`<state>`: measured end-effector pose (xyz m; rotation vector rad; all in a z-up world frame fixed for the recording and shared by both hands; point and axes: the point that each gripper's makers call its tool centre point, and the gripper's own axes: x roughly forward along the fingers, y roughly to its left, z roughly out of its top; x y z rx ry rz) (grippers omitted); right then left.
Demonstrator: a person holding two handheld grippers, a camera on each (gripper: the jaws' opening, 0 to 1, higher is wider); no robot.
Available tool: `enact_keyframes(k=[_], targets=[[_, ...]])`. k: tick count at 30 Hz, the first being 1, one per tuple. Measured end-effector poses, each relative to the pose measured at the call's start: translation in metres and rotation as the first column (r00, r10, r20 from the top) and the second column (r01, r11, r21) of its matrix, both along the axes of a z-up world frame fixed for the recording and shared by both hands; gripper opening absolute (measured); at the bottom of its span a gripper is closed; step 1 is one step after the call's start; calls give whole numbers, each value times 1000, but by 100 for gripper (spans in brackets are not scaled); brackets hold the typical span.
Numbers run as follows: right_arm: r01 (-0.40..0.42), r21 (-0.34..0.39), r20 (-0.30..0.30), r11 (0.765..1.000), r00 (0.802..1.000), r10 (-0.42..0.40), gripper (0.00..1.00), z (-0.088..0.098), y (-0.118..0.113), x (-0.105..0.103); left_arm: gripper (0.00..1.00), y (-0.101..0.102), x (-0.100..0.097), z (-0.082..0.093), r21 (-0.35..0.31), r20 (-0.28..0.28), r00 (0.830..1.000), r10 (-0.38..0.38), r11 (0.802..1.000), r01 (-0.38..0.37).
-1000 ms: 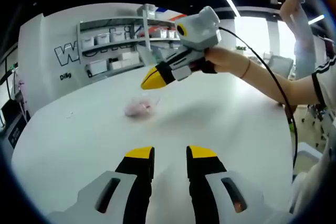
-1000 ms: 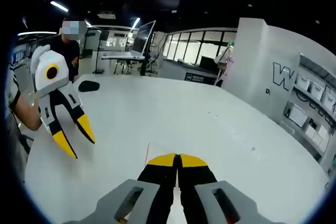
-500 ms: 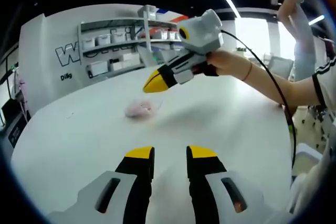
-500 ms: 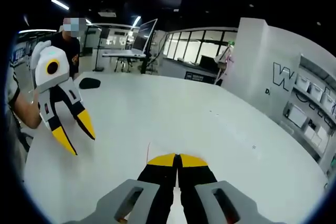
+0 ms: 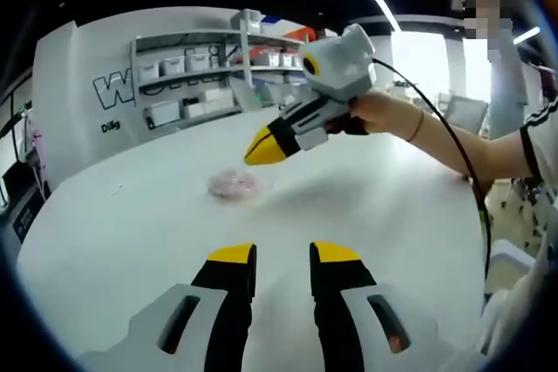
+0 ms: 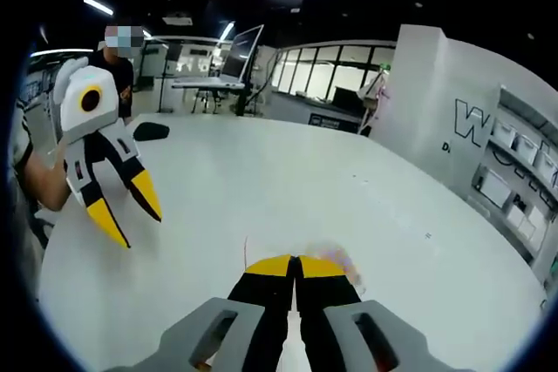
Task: Open the resealable bag by pulling the two sides of the seal apart until the entire bag opening is separated and visibly accessible.
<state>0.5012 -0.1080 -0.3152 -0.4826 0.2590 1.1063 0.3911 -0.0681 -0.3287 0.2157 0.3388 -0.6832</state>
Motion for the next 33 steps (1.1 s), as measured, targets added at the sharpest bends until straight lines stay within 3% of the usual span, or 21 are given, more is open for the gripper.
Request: enact_keyframes(k=[19, 25, 33], targets=[[-9, -8, 0, 1000, 1000, 9, 5, -1, 1, -13, 26, 5, -3, 3, -8, 4, 1000, 10, 1000, -10], [6, 11, 2, 1000, 1000, -6, 6, 1, -3, -16, 27, 6, -4, 6, -46, 9, 1000, 16, 999, -16], [25, 30, 3, 999, 1000, -25, 11, 2, -9, -22, 27, 6, -8, 6, -46, 8, 1000, 12, 999, -12]])
